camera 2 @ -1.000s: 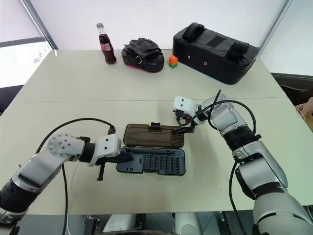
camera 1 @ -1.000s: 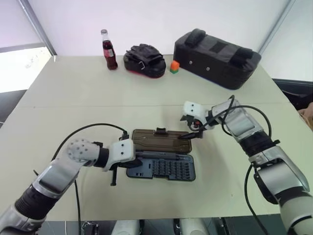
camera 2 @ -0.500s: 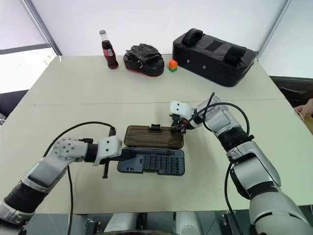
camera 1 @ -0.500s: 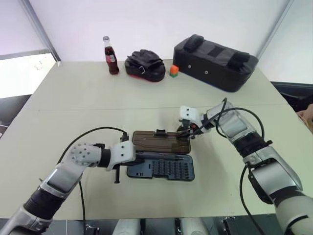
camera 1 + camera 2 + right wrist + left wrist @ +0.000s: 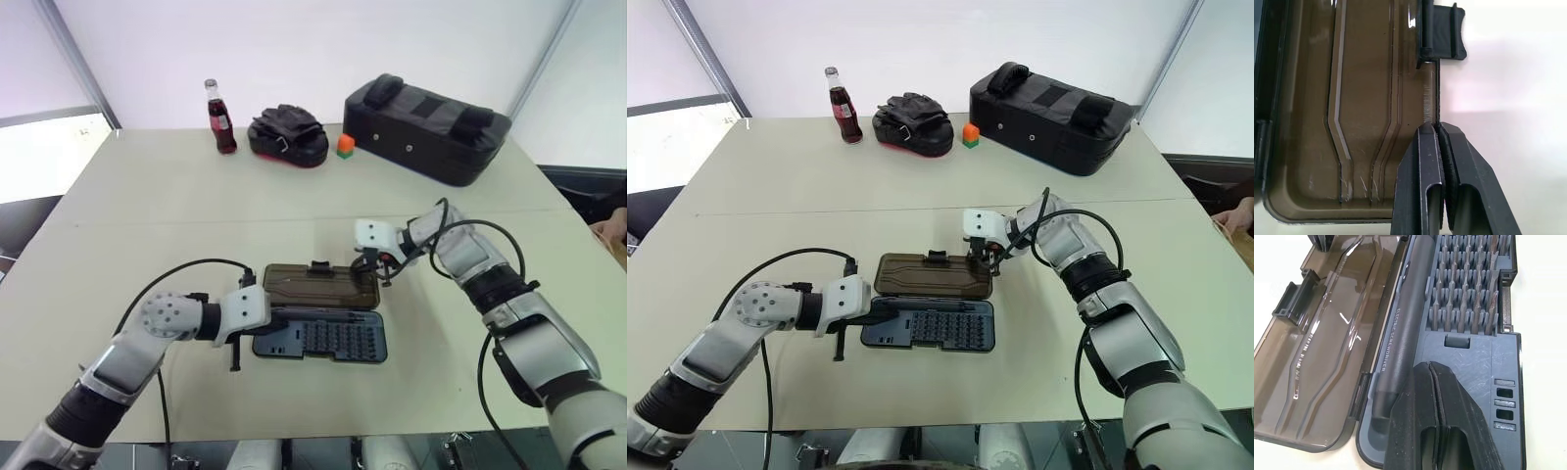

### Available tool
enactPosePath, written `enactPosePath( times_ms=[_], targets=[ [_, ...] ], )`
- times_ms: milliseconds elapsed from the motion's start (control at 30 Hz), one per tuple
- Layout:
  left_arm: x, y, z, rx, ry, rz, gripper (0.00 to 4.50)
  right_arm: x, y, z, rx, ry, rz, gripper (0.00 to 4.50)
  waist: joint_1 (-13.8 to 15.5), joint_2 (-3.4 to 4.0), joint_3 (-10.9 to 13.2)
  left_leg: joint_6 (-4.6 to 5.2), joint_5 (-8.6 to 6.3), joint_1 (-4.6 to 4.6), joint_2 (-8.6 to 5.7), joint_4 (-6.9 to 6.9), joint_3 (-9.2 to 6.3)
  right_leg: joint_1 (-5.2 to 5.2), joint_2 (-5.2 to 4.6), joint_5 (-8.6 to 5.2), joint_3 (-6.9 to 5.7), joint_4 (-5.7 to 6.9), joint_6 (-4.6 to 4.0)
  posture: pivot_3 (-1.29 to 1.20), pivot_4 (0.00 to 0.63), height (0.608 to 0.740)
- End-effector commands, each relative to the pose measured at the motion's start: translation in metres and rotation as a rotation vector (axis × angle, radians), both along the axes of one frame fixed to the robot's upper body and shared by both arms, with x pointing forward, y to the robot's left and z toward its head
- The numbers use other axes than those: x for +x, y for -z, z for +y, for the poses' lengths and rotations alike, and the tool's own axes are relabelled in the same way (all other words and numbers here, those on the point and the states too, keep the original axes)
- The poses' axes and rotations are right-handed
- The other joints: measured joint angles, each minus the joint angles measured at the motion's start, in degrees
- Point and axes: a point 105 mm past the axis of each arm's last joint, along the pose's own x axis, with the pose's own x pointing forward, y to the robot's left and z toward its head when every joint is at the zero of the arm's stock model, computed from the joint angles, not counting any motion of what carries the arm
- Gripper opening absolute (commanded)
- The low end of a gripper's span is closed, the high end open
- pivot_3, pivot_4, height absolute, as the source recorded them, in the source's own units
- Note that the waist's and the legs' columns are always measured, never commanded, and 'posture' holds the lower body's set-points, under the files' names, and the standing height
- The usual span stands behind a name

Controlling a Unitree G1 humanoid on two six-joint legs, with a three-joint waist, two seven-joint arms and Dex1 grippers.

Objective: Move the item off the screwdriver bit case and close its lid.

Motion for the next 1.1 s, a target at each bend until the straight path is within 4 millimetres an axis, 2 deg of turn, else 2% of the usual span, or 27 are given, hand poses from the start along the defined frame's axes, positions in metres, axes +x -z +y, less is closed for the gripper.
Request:
enactPosePath(
  times_ms=[33,200,300,533,633,867,1100],
  targets=[
    [-0.013,0.034,0.011,0.089,-0.044,0.161,0.00,0.012,-0.034,-0.003,0.007,0.008,-0.152,0.08,0.01,0.00,0.01,0.00,0.00,-0.01,0.00,0.00,0.00,-0.02,0.00,0.00,0.00,0.00,0.00,0.00,0.150,0.740],
    [-0.010,0.027,0.007,0.080,-0.046,0.167,0.00,0.006,-0.056,-0.001,0.060,0.011,-0.187,0.08,0.14,0.02,0.06,0.00,0.00,-0.17,0.00,-0.01,0.00,-0.20,0.00,0.00,0.00,0.02,0.00,0.00,0.150,0.740],
    [-0.009,0.030,0.005,0.078,-0.048,0.174,0.00,0.000,-0.063,-0.002,0.068,0.011,-0.199,0.08,0.16,0.01,0.07,0.00,0.00,-0.22,0.00,-0.02,0.00,-0.25,0.00,0.00,0.00,0.02,-0.01,0.00,0.150,0.740],
    [-0.005,0.042,-0.001,0.079,-0.044,0.168,0.00,-0.014,-0.065,-0.005,0.086,0.032,-0.193,0.08,0.66,0.02,0.08,0.00,0.00,-0.26,-0.02,-0.03,-0.01,-0.17,-0.05,-0.02,0.00,-0.19,-0.03,0.00,0.150,0.740],
    [-0.006,0.040,-0.001,0.078,-0.036,0.146,0.00,-0.017,-0.064,-0.008,0.093,0.053,-0.186,0.08,0.67,0.02,0.08,0.00,0.00,-0.25,-0.02,-0.04,-0.03,-0.05,-0.05,-0.03,-0.02,-0.44,-0.04,0.00,0.150,0.740],
    [-0.003,0.011,-0.013,-0.028,0.025,0.055,0.00,-0.020,-0.065,-0.005,0.121,0.076,-0.190,0.08,0.59,0.01,0.10,-0.01,-0.01,-0.37,-0.02,-0.15,-0.02,-0.10,-0.11,-0.02,-0.03,-0.66,-0.04,0.00,0.150,0.740],
    [-0.008,-0.024,-0.025,-0.138,0.057,0.031,0.00,-0.018,-0.066,-0.004,0.121,0.070,-0.197,0.08,0.51,-0.01,0.20,-0.03,0.01,-1.38,-0.04,-0.11,-0.01,-1.09,-0.10,0.12,-0.04,-0.56,0.17,0.00,0.150,0.740]
  ],
)
